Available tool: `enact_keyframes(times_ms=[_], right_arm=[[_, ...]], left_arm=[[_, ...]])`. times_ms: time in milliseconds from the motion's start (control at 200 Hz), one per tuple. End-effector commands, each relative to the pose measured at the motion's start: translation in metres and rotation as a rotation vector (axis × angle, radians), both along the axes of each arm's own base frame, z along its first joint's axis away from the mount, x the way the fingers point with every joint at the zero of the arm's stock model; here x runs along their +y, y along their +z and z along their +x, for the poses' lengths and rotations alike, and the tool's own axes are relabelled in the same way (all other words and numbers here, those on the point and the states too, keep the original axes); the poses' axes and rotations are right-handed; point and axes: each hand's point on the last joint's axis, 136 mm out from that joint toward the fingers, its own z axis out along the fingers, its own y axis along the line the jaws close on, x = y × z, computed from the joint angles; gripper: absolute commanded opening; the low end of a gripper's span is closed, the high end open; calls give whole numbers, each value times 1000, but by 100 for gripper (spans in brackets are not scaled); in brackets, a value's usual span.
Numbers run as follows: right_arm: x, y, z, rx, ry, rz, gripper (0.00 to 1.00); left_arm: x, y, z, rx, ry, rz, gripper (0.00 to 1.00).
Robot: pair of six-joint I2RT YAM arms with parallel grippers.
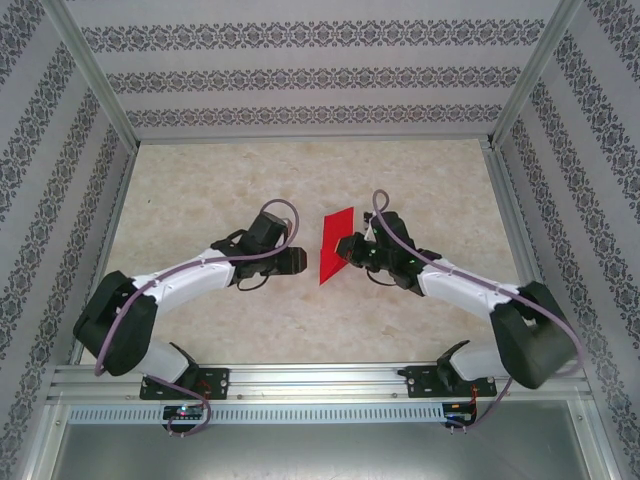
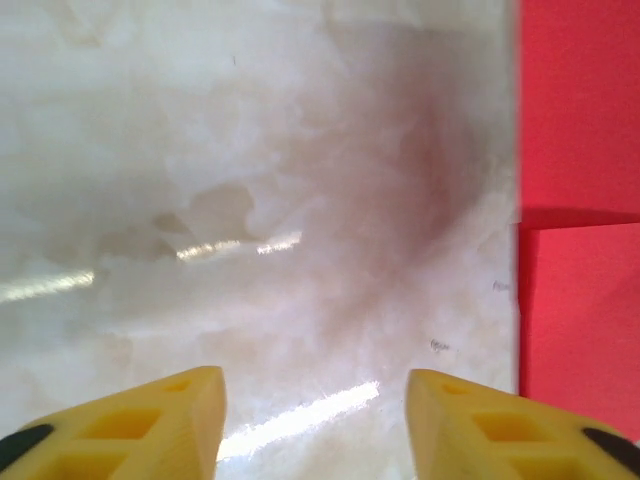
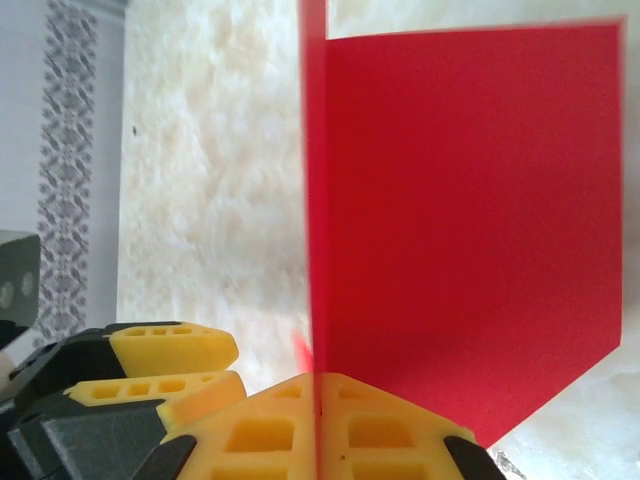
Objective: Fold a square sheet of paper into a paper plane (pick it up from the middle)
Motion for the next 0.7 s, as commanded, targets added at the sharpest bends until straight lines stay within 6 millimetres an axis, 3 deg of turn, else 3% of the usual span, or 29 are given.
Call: enact_keyframes(times_ms=[0,130,260,415,694], right_arm=[[-16,3,2,1,-104,-85,3],[-13,-3,1,38,-172,-89,3],[-6,-25,2,108,-229,-56,3],[5,-46,2,169,-269,-8,3],[-4,-72,-9,293,-336,-50,4]], left_arm=[[6,28,12,-79,3,-9,59],[2,42,15,-143,-39,-38,71],[-24,43,8,-199,-214,-119,75],[-40,29,5,-292,-343,-144,77],[-55,5,-12,-448,-515,-69,74]])
